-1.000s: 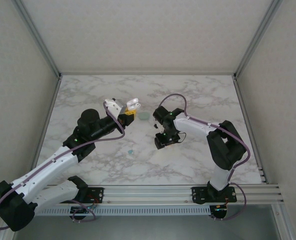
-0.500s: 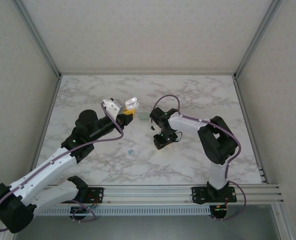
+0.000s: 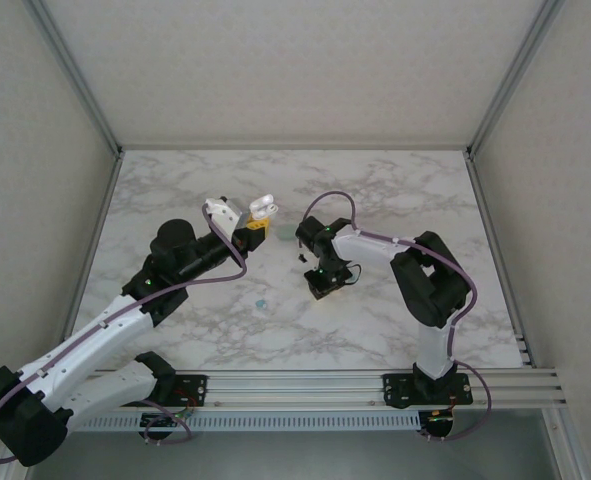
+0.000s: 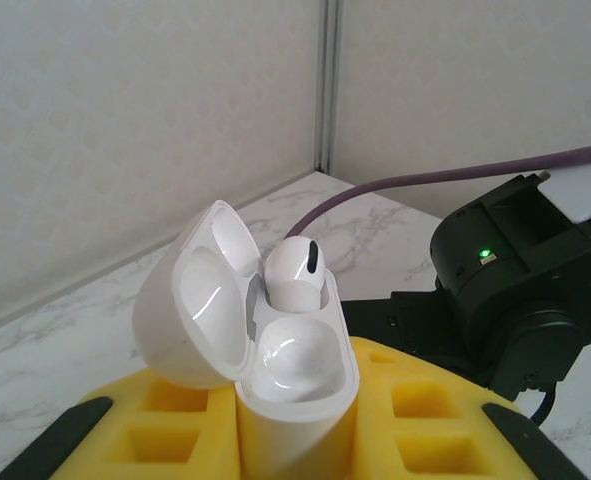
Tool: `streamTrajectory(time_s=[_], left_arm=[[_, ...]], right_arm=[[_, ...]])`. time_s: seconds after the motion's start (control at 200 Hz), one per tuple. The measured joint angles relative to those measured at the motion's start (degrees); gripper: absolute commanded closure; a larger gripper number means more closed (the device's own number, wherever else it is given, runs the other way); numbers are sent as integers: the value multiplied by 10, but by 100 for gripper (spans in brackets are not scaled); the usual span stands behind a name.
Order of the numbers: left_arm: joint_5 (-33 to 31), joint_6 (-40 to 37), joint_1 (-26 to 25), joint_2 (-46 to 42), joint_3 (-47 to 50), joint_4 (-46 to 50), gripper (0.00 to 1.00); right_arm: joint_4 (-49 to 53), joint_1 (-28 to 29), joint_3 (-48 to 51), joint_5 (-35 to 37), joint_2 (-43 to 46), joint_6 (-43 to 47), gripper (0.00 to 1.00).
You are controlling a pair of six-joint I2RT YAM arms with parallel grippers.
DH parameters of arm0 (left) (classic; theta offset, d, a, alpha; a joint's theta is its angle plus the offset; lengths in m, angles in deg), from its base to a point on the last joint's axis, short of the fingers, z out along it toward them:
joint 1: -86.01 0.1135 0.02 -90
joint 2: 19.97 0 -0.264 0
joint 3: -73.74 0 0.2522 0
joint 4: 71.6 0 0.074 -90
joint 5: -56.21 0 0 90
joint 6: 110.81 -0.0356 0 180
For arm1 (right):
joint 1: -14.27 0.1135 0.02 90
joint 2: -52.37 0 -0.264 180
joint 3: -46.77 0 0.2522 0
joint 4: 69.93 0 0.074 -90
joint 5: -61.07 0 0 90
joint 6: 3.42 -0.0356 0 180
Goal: Insert wireless bluetooth earbuds into charging case
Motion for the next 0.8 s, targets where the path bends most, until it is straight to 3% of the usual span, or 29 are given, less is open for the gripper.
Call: streamTrajectory(time_s=[0.12,0.305,0.466,0.641,0.801], left_arm=[[0,0,1,0,0,0,86],[0,0,1,0,0,0,86],[0,0,1,0,0,0,86],[0,0,1,0,0,0,86],[0,0,1,1,0,0,86]], right_arm=[[-5,-3,0,-64,0,-5,77],[-19,-30,1,-151,0,-17,72],[-18,-43,1,-139,-4,-26,68],[-17,-46,1,-78,-5,-38,62],[-14,-46,-1,-45,-5,-46,62]])
